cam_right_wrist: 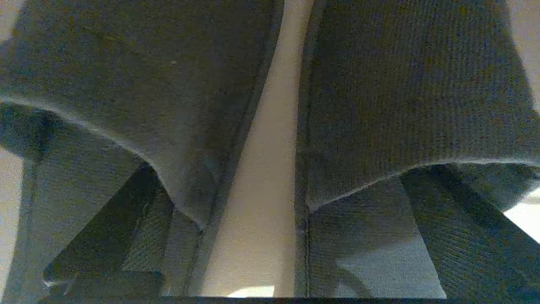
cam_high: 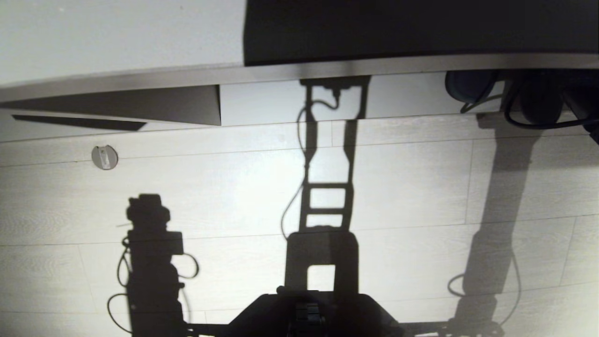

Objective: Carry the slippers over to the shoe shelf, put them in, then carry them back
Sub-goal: Place the slippers into the shoe cabinet

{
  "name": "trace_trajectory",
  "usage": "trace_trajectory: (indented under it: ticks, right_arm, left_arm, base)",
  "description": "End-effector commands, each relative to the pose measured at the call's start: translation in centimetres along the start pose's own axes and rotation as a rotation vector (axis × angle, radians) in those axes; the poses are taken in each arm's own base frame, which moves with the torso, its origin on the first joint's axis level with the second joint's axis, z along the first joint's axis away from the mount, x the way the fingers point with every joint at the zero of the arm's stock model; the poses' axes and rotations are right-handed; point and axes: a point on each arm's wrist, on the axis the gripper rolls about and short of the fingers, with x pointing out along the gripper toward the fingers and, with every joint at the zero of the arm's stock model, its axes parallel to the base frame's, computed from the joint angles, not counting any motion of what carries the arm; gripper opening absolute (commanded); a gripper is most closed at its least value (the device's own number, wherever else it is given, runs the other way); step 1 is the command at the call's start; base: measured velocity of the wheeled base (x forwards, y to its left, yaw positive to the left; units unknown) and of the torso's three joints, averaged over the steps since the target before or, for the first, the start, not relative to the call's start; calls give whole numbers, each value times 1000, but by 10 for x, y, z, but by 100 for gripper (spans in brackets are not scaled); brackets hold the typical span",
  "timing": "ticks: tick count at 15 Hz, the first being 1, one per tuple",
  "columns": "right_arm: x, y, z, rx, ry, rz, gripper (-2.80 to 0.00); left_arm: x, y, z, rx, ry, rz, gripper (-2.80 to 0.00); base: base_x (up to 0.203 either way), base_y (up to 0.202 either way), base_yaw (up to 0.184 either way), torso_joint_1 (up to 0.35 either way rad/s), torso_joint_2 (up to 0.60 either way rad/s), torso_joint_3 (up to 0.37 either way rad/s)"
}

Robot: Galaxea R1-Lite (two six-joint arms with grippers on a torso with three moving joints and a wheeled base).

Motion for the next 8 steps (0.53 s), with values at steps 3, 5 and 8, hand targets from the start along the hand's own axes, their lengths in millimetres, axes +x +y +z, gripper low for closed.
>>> trace_trajectory:
  ticks: [3,5,8]
  right_arm:
    - [-5,0,7,-3,12,7,0]
    - [-7,-1,10,-6,22,9,0]
    - [-15,-2,18,-15,57,7,0]
  left_arm:
    - [0,0,0,0,-1,0,-280]
    - [0,0,0,0,-1,0,-280]
    - [0,0,0,0,-1,0,-280]
  base:
    - [0,0,0,0,0,0]
    - [0,0,0,0,0,0]
    - [0,0,0,0,0,0]
